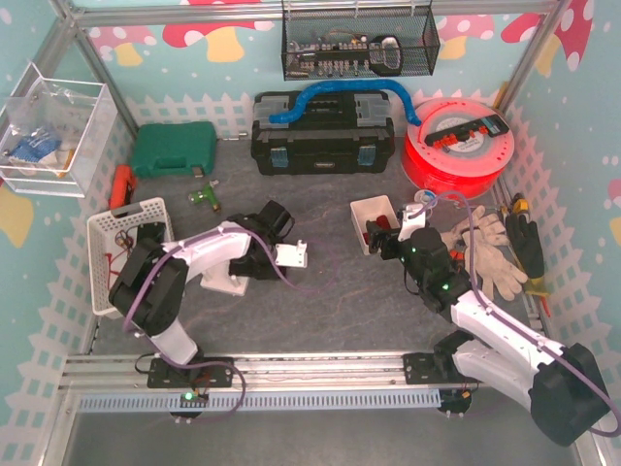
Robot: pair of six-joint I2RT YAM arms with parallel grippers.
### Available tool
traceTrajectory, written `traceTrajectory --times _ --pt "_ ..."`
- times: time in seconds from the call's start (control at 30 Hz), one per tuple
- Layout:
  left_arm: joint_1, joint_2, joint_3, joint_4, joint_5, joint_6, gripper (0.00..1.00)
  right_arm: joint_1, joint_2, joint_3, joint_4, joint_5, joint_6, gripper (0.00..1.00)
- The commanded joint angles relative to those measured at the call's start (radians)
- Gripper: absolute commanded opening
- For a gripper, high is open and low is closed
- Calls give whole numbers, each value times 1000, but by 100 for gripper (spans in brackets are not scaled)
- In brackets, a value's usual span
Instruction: Install the large spring
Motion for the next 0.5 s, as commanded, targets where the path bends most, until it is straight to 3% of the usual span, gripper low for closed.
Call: traceTrajectory --times 0.0,0.2,0.47 --pt "-4 -60 68 -13 -26 -31 33 2 -8 -19 27 25 5 99" --pt "-24 -97 121 -39 -61 -91 22 3 -3 -19 27 29 4 99" --pt "-63 -177 178 -27 -141 -162 19 3 -6 -20 26 36 2 99"
